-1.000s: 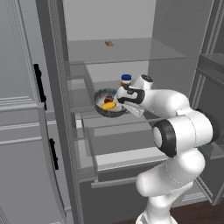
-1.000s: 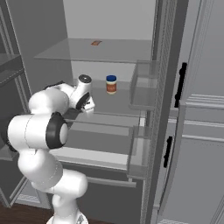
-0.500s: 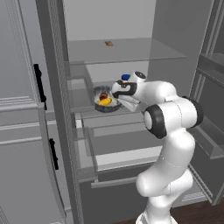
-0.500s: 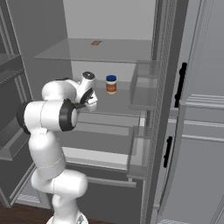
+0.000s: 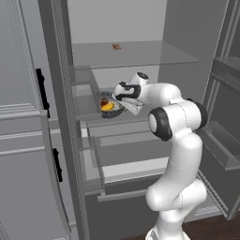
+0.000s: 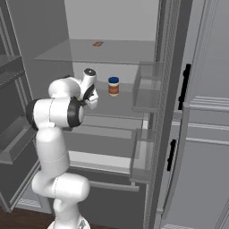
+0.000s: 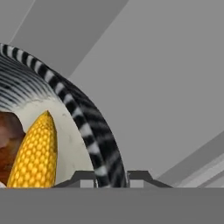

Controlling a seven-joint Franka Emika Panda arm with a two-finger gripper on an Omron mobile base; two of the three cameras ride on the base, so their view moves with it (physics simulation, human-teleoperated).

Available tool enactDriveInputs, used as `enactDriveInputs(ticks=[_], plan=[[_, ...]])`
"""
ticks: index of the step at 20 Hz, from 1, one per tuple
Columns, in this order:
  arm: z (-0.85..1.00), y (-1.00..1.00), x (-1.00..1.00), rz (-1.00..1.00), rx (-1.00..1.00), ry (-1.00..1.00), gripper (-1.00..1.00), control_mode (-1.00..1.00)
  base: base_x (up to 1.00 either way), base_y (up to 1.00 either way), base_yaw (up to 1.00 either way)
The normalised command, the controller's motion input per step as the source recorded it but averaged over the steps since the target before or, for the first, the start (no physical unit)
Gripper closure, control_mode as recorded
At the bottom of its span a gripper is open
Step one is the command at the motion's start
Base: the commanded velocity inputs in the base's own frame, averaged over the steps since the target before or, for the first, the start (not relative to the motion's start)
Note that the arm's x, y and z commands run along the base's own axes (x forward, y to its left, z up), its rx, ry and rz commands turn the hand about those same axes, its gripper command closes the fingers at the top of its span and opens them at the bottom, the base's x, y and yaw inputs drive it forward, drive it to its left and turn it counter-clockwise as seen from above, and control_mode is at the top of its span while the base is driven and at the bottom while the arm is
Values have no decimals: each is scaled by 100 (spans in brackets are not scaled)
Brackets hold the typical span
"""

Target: Pick the chicken drumstick and corn from their plates and place them in the bowl. Then put the bowl in the fridge.

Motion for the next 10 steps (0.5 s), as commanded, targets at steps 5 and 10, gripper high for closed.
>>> enactDriveInputs(ticks=[5,10], plan=[[-20,6,9,-2,0,-2,-100,-100,0,0,0],[8,1,-22,-1,1,-17,-100,-100,0,0,0]])
